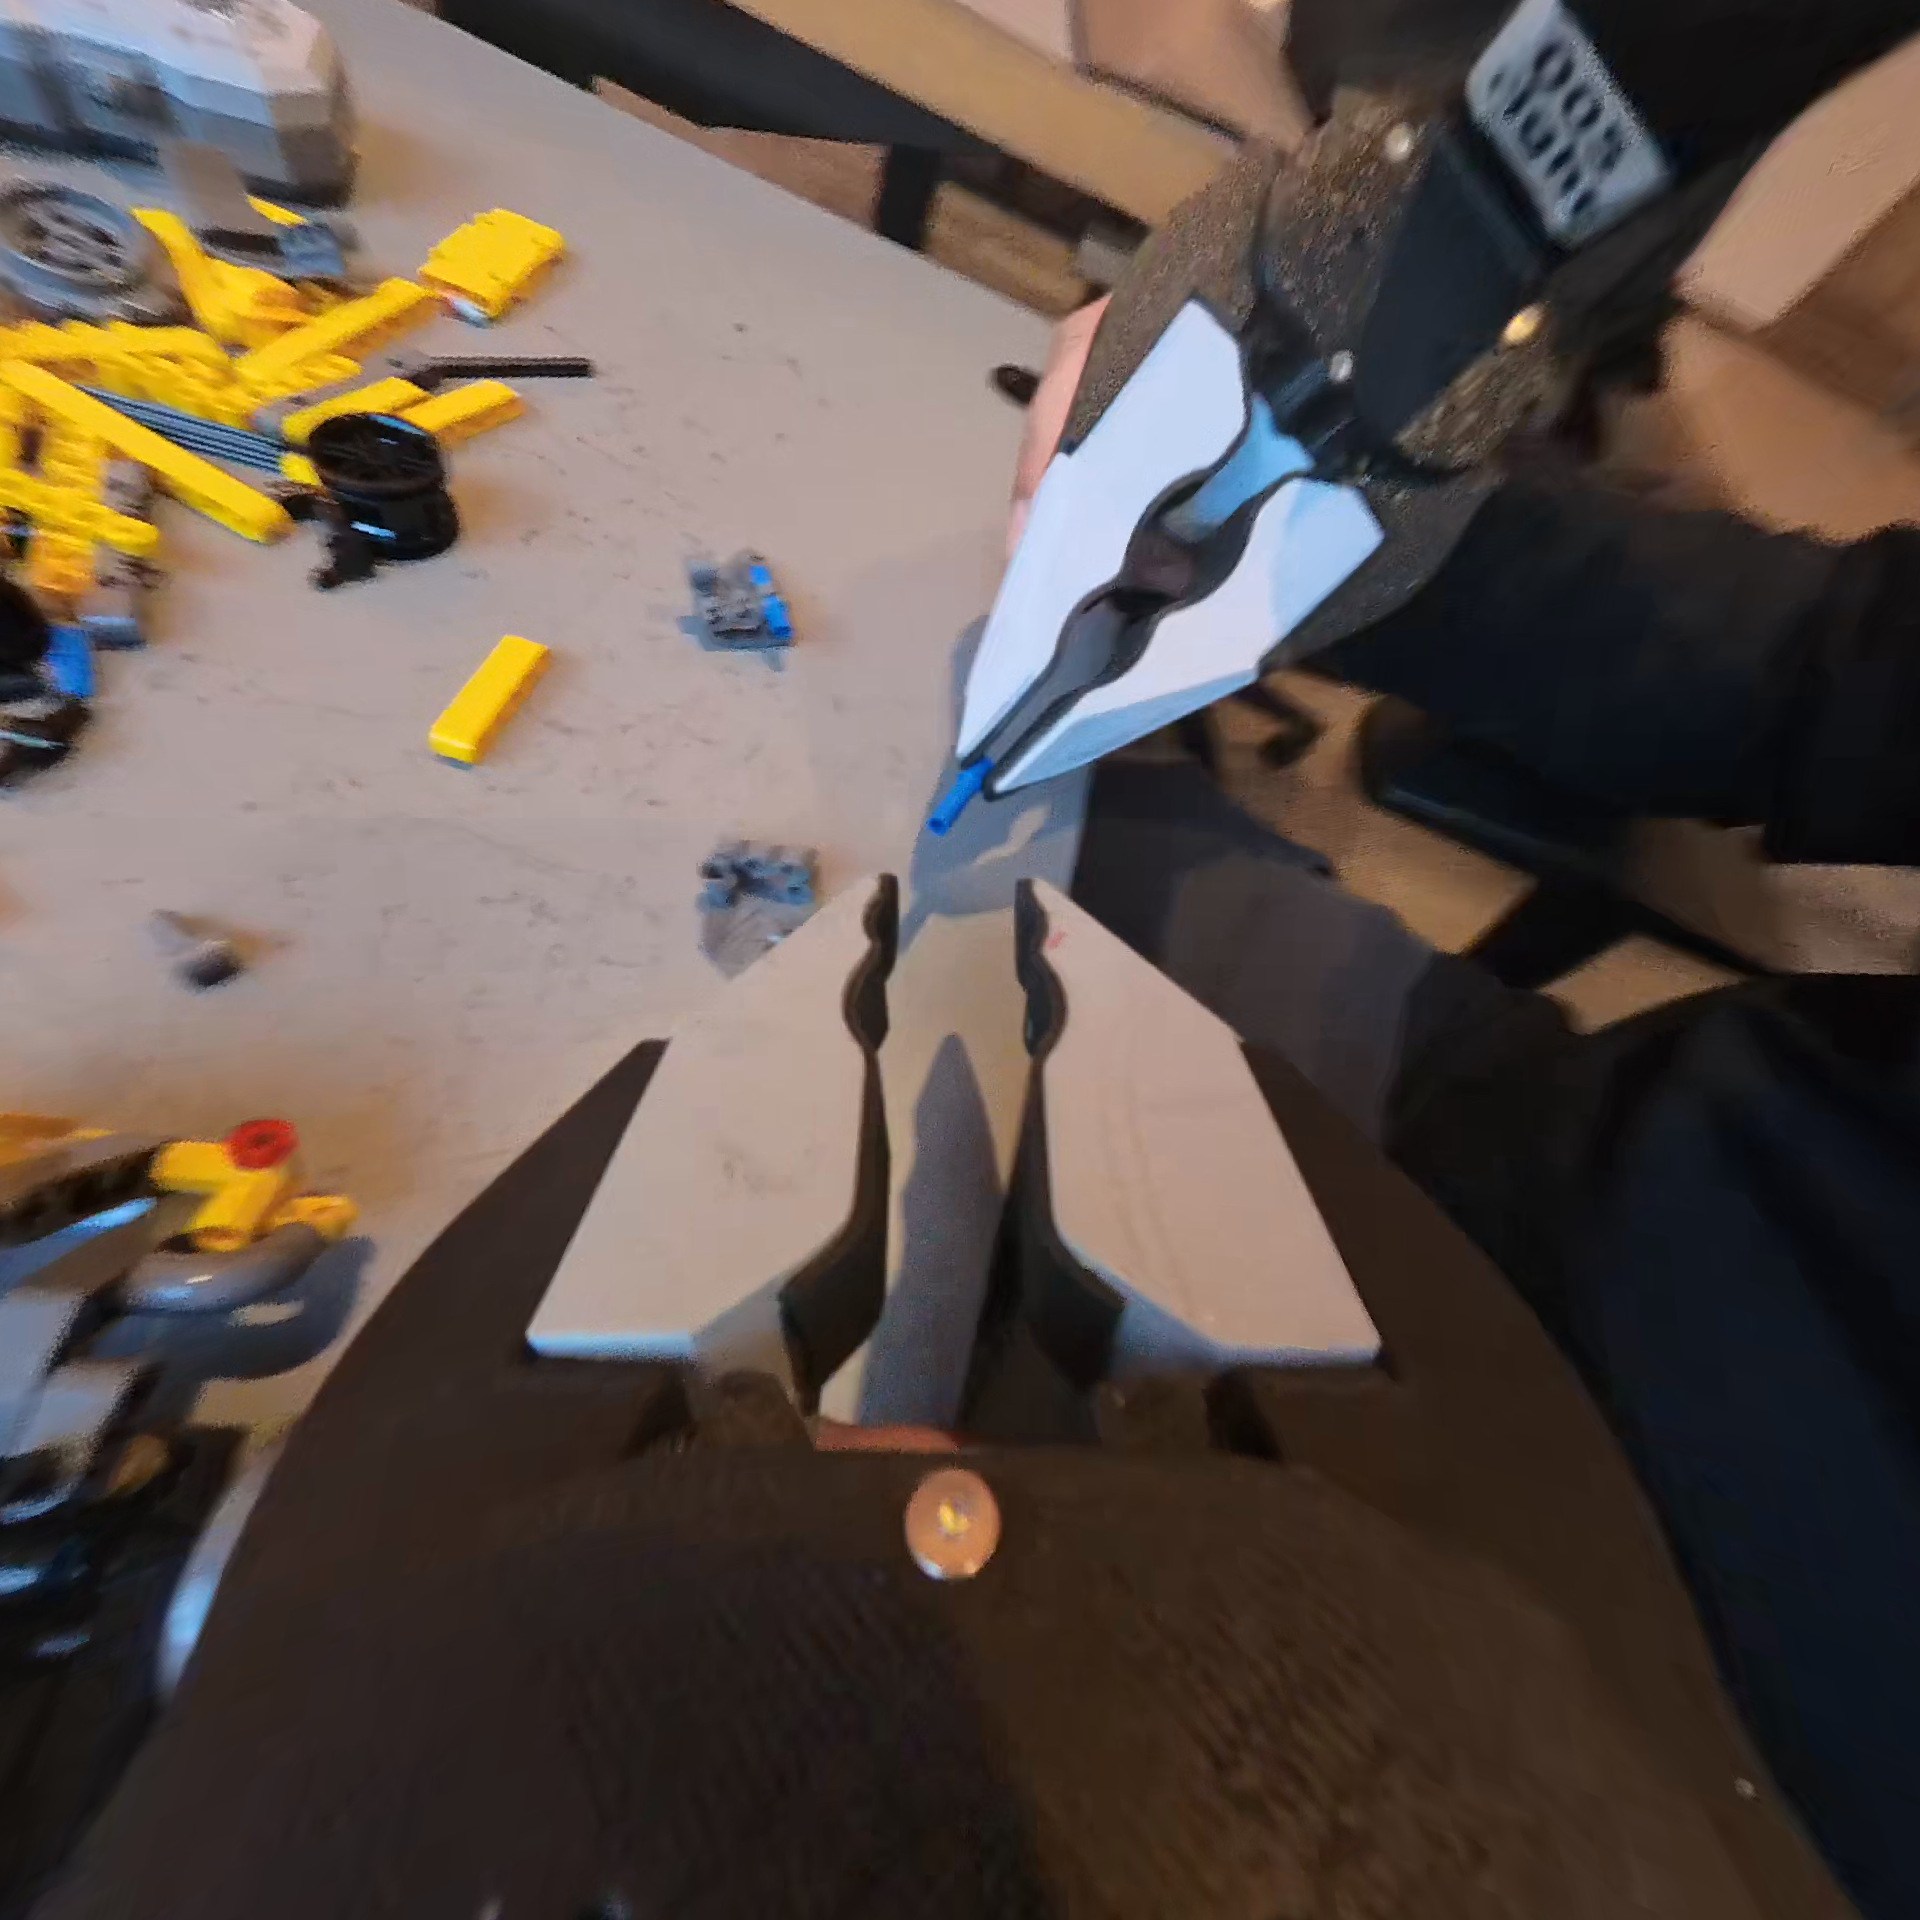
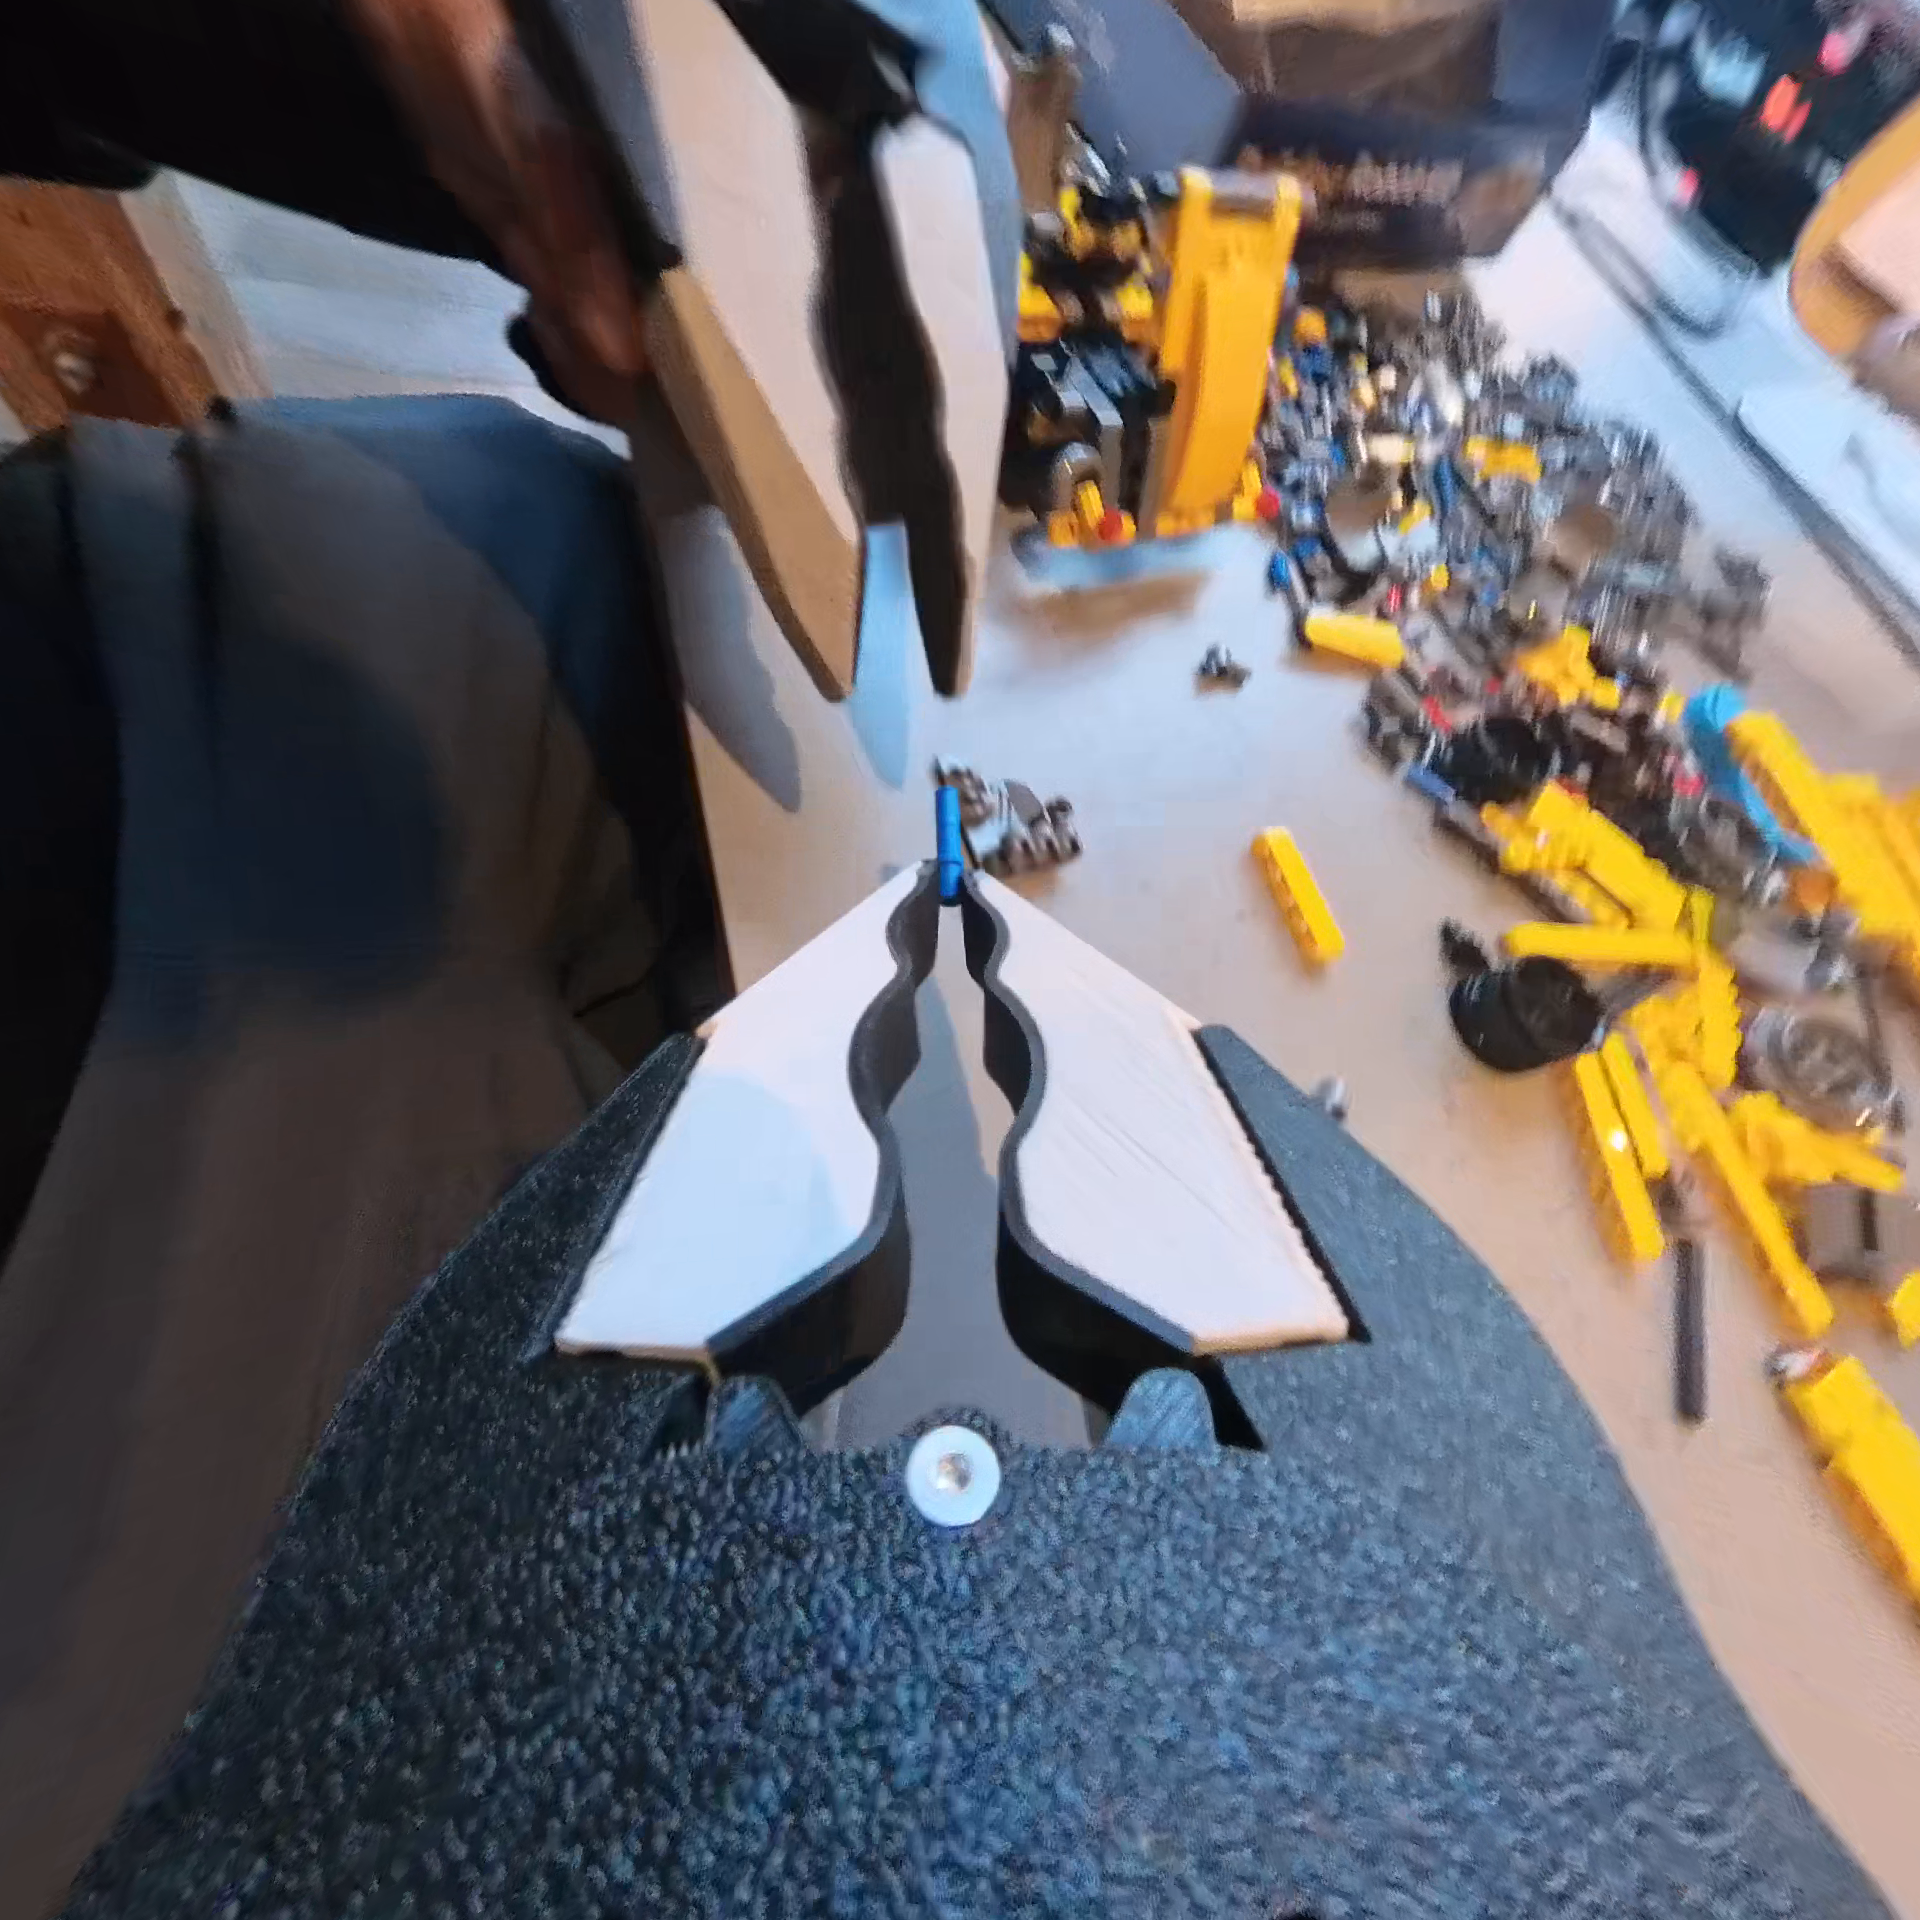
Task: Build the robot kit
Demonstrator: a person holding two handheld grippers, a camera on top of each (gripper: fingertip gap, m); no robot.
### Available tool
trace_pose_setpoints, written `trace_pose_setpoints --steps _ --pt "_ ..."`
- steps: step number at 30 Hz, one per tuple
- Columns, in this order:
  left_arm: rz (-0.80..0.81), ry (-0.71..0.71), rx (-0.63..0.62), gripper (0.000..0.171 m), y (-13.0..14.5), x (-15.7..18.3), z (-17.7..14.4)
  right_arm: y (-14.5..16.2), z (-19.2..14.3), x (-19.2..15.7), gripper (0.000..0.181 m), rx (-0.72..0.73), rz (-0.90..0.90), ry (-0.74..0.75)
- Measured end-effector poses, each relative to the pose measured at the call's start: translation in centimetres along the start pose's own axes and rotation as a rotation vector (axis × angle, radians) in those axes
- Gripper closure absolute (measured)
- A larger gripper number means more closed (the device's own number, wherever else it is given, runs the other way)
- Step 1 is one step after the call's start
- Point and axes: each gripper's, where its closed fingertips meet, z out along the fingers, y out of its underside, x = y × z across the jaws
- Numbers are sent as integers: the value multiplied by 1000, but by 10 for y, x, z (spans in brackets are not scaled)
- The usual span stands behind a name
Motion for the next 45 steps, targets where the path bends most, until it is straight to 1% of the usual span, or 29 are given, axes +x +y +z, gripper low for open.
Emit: trace_pose_setpoints --steps 3,5,9,12,15,17,23,27,33,38,45 --pt "126 -182 -76 143 -1 -20 5 17 3 11 177 -60 86 23" --pt "163 -226 -144 143 1 -28 14 19 4 12 177 -74 92 22" --pt "181 -238 -268 143 10 -40 29 28 6 10 177 -124 108 -6" --pt "186 -210 -322 142 16 -45 33 31 4 10 177 -134 126 -24" --pt "226 -196 -367 142 21 -47 33 30 3 11 177 -115 157 -41" --pt "221 -174 -369 145 23 -46 34 30 3 11 177 -111 163 -44" --pt "204 -174 -304 146 22 -45 36 27 1 8 177 -83 141 -66" --pt "216 -159 -281 146 26 -36 34 30 3 7 177 -105 145 -79" --pt "241 -152 -282 146 33 -26 27 29 8 5 177 -113 147 -100" --pt "257 -150 -281 146 33 -24 27 23 12 6 177 -89 134 -103" --pt "257 -147 -281 147 34 -24 27 22 13 0 178 -91 127 -152"
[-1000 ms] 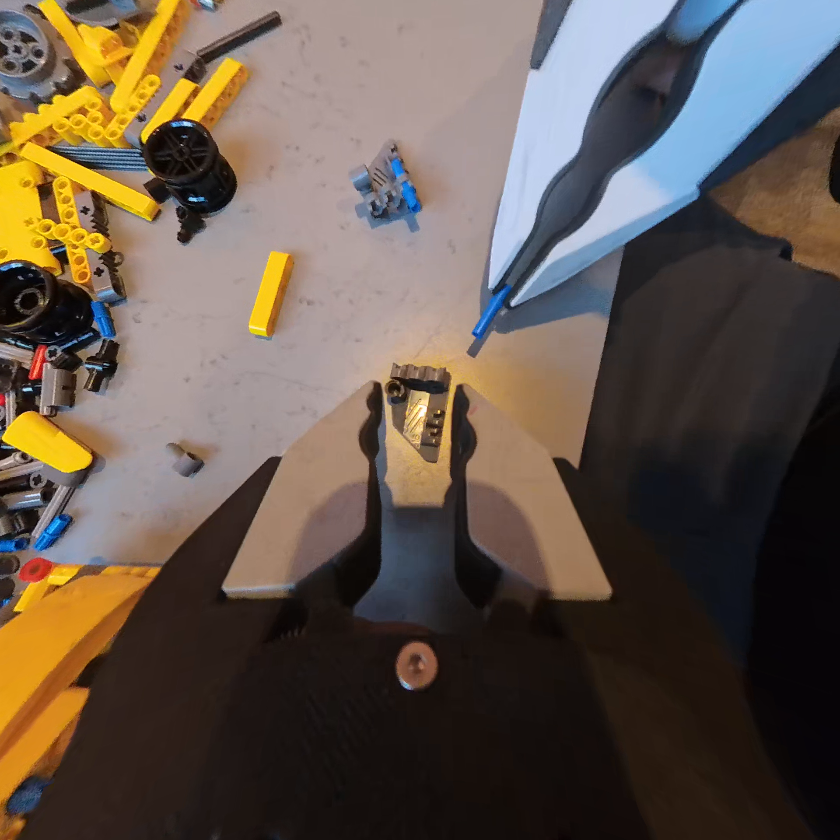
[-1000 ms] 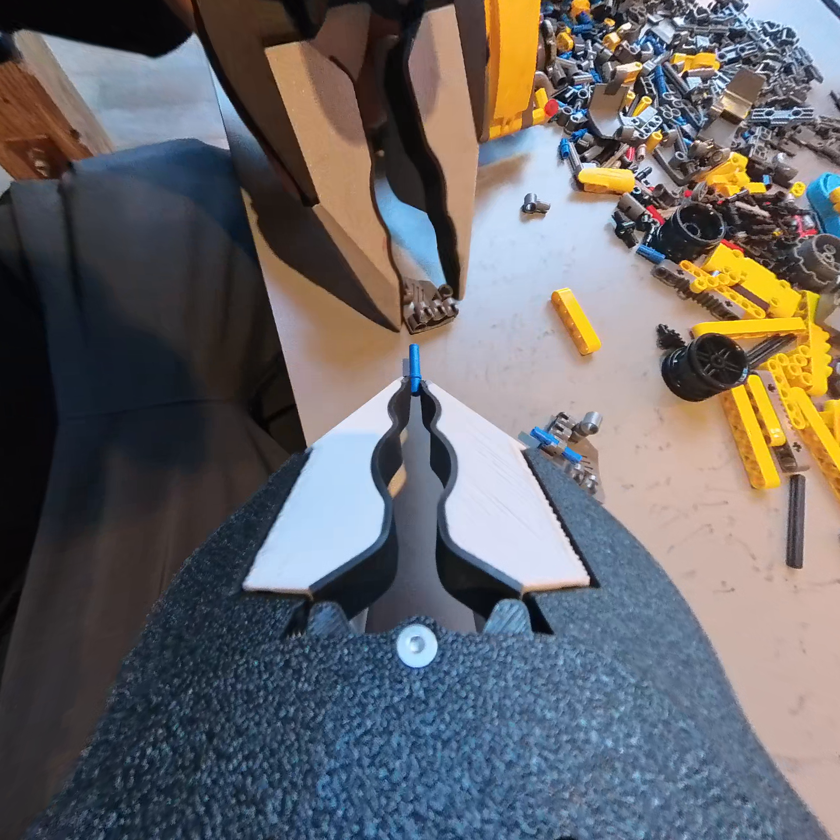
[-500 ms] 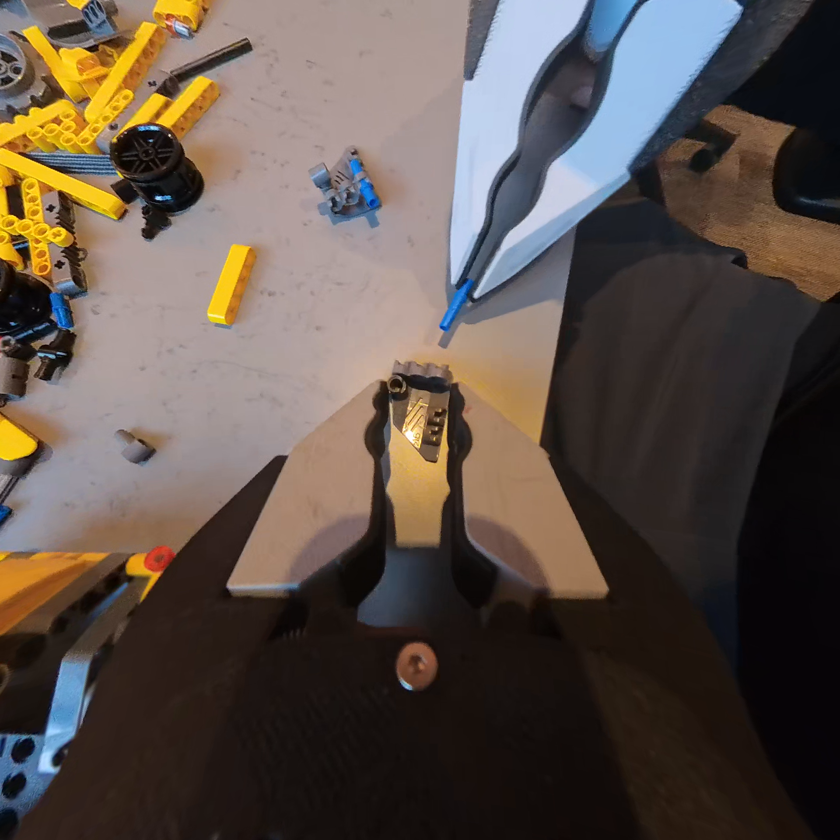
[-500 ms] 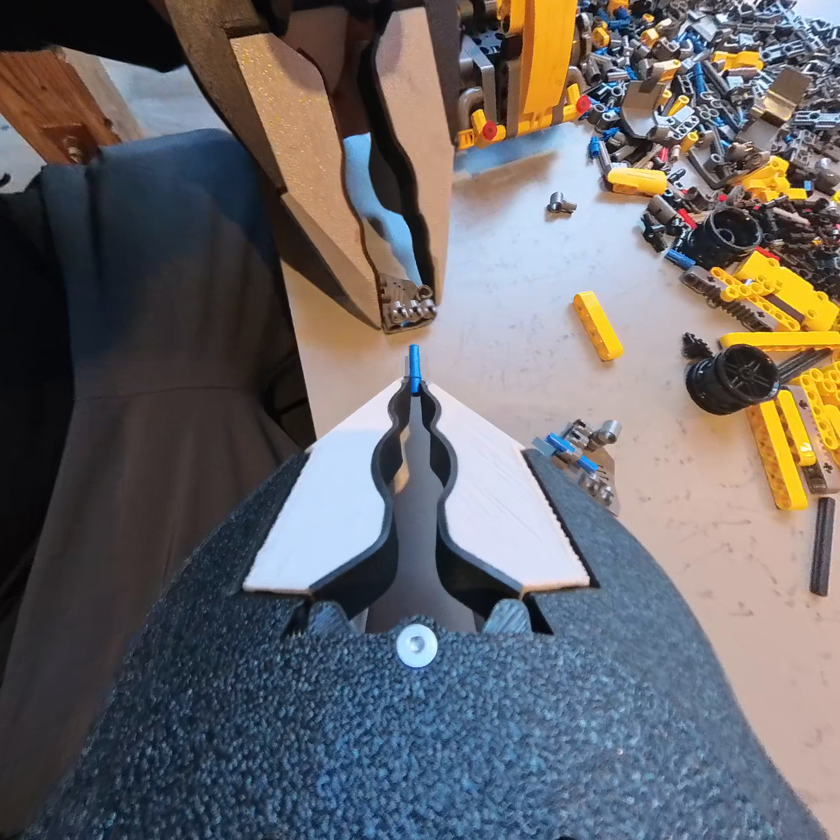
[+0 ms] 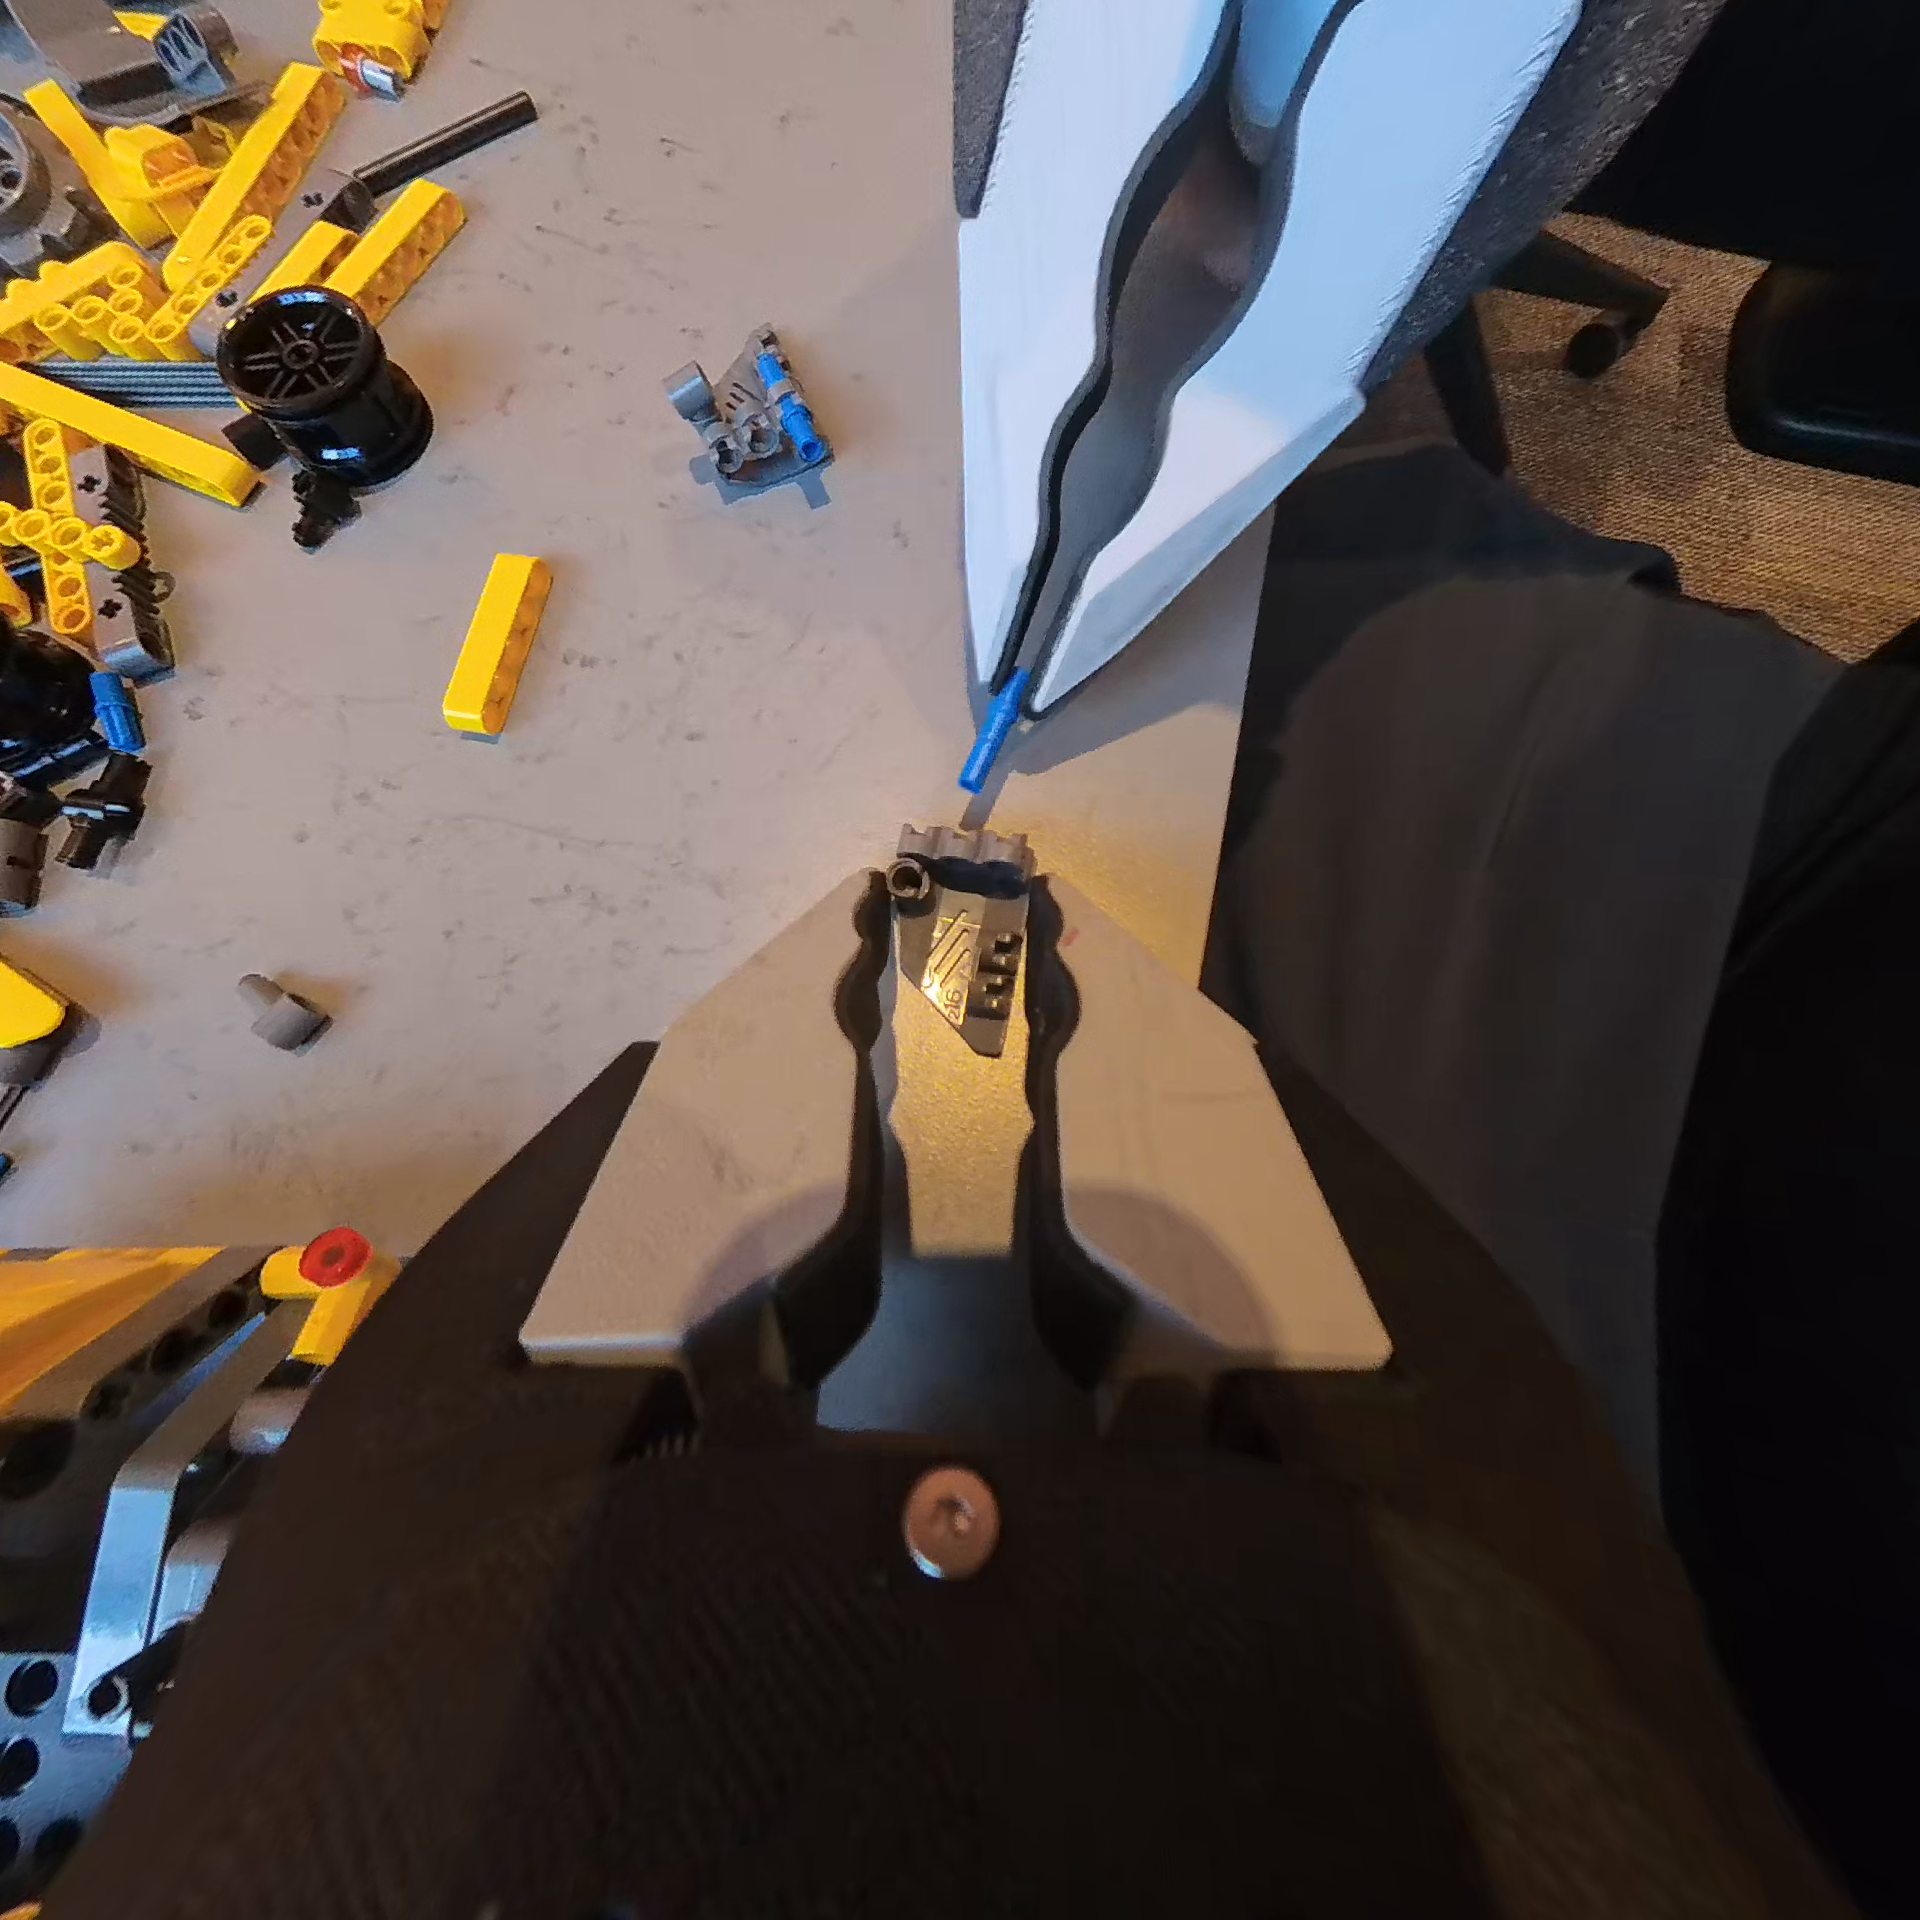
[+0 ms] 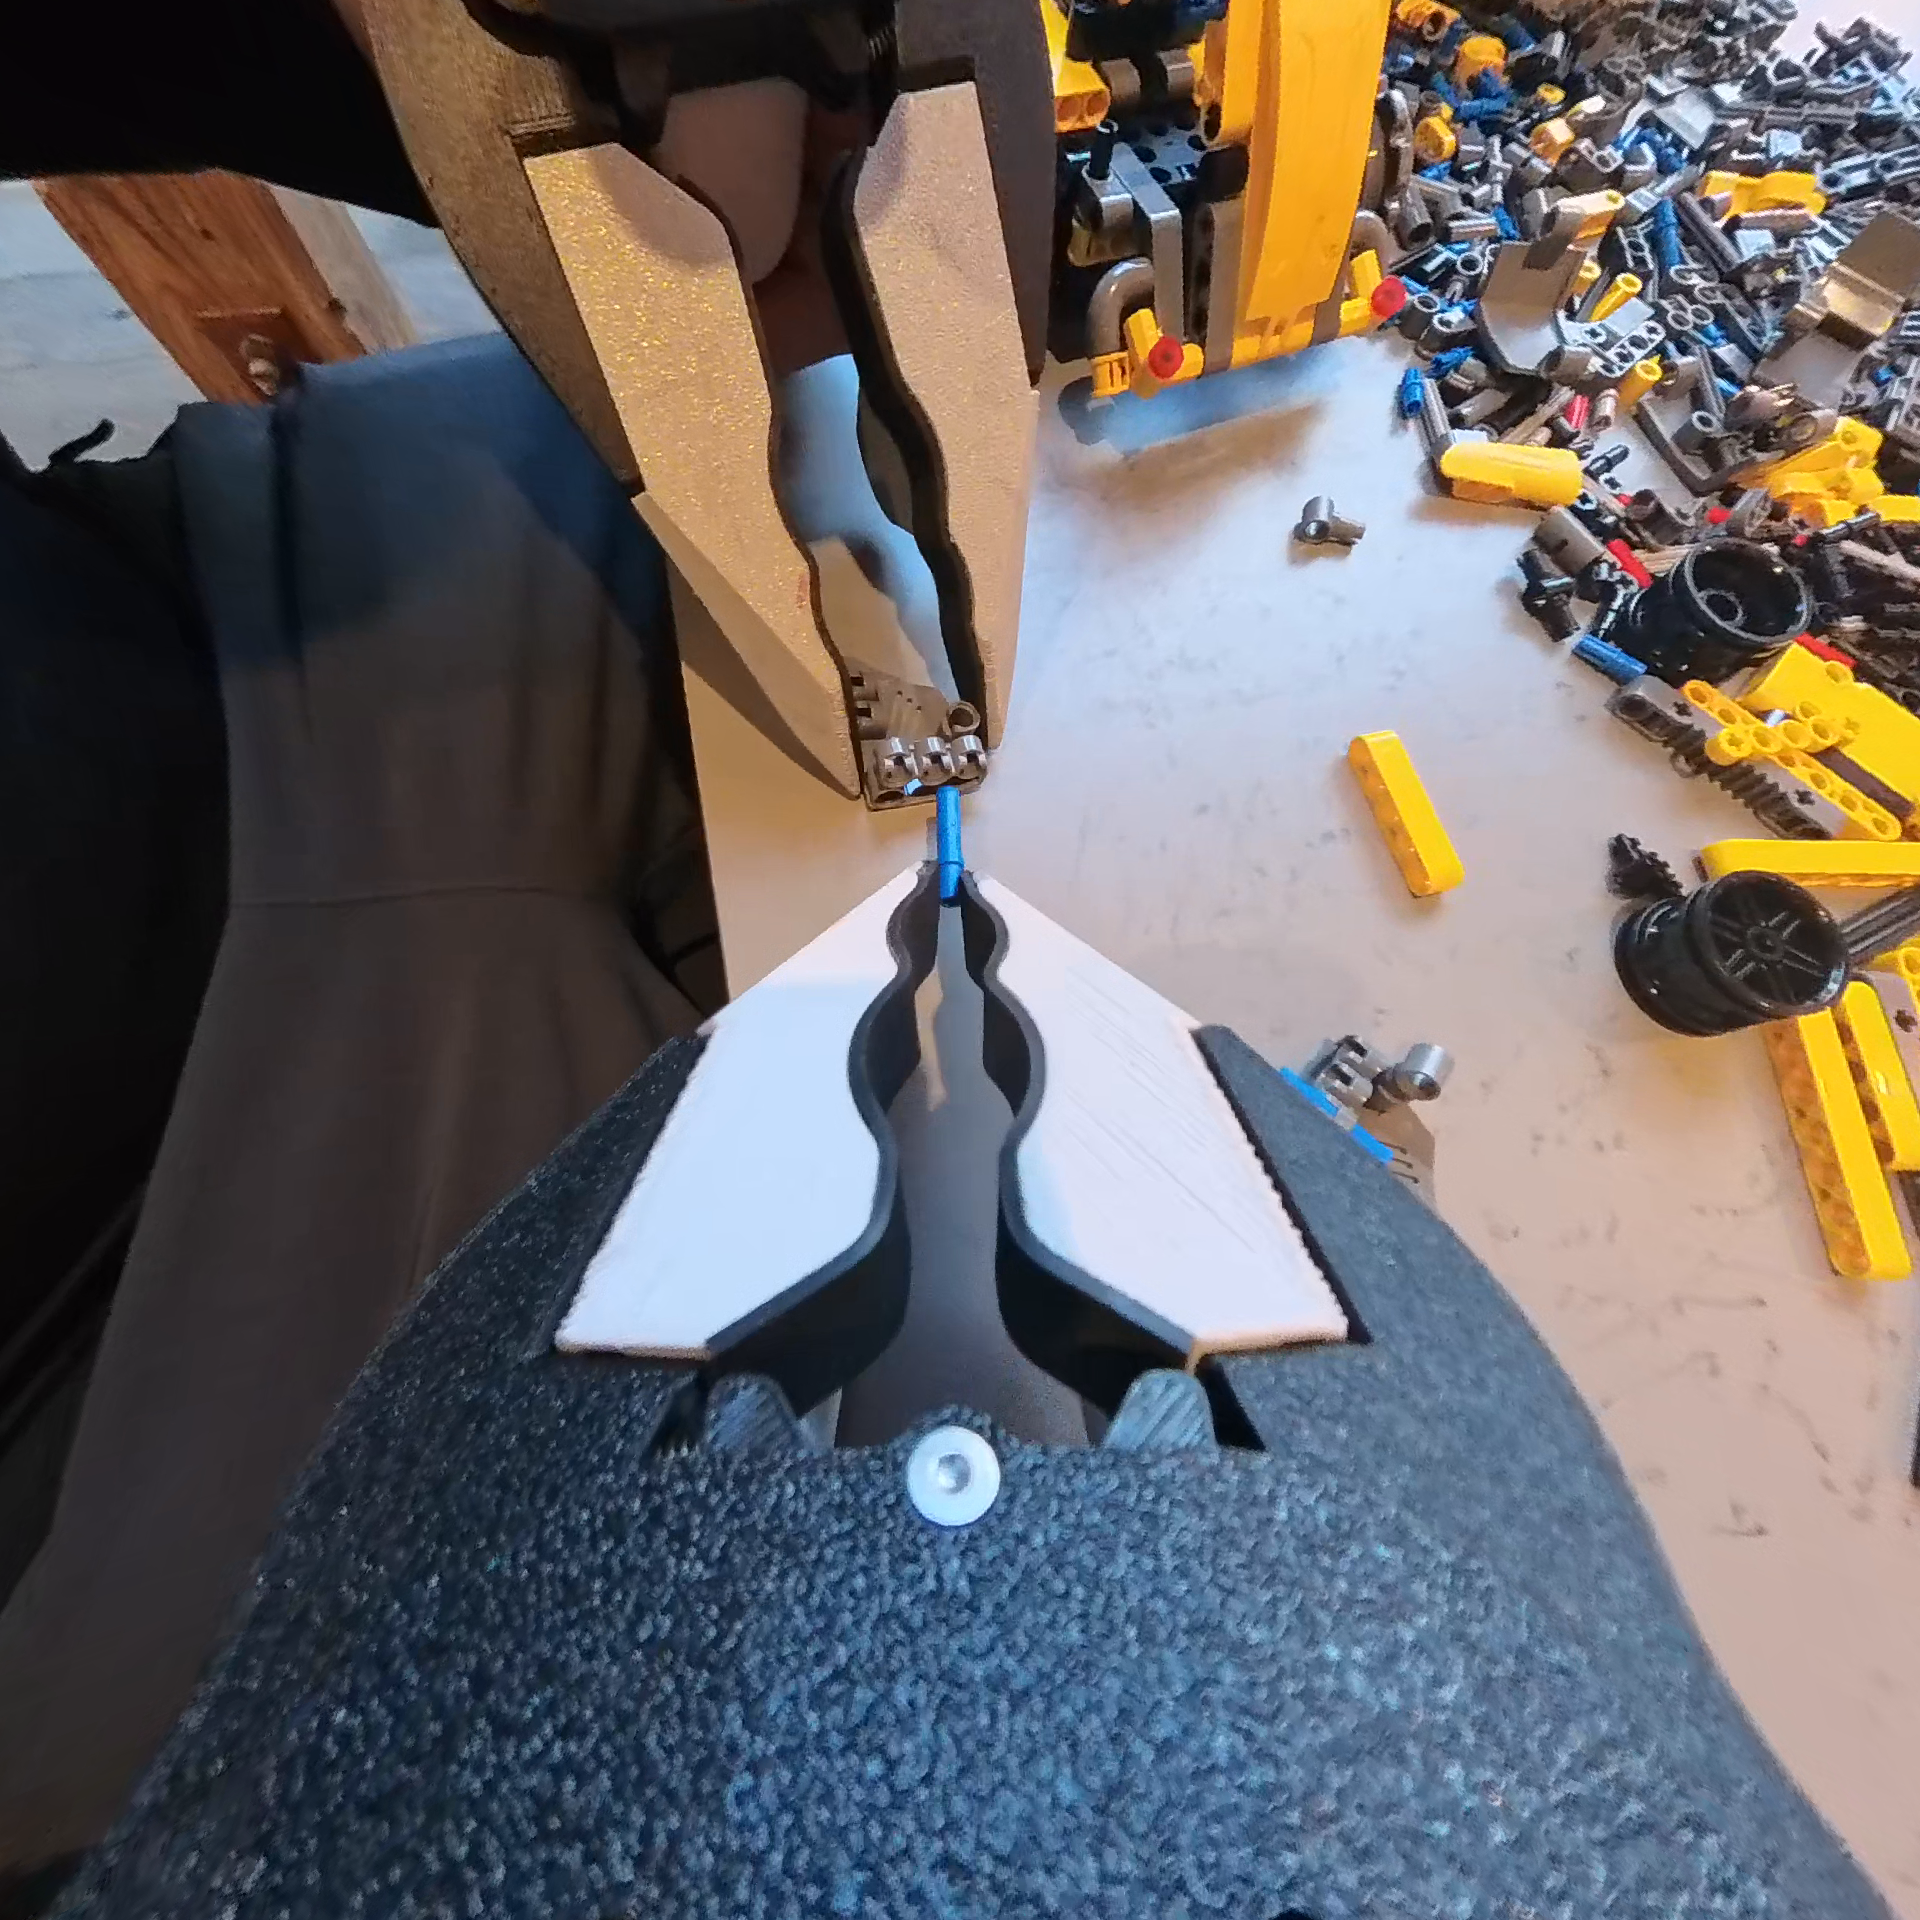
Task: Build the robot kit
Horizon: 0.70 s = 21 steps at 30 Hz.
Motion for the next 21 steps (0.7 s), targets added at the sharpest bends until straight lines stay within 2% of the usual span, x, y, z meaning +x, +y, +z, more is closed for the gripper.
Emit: trace_pose_setpoints --steps 13,21 --pt "25 63 -3 146 0 5 -1 3 0 -12 177 -22 -33 -51" --pt "84 11 4 147 -4 4 2 3 0 -14 177 -22 -64 -50"
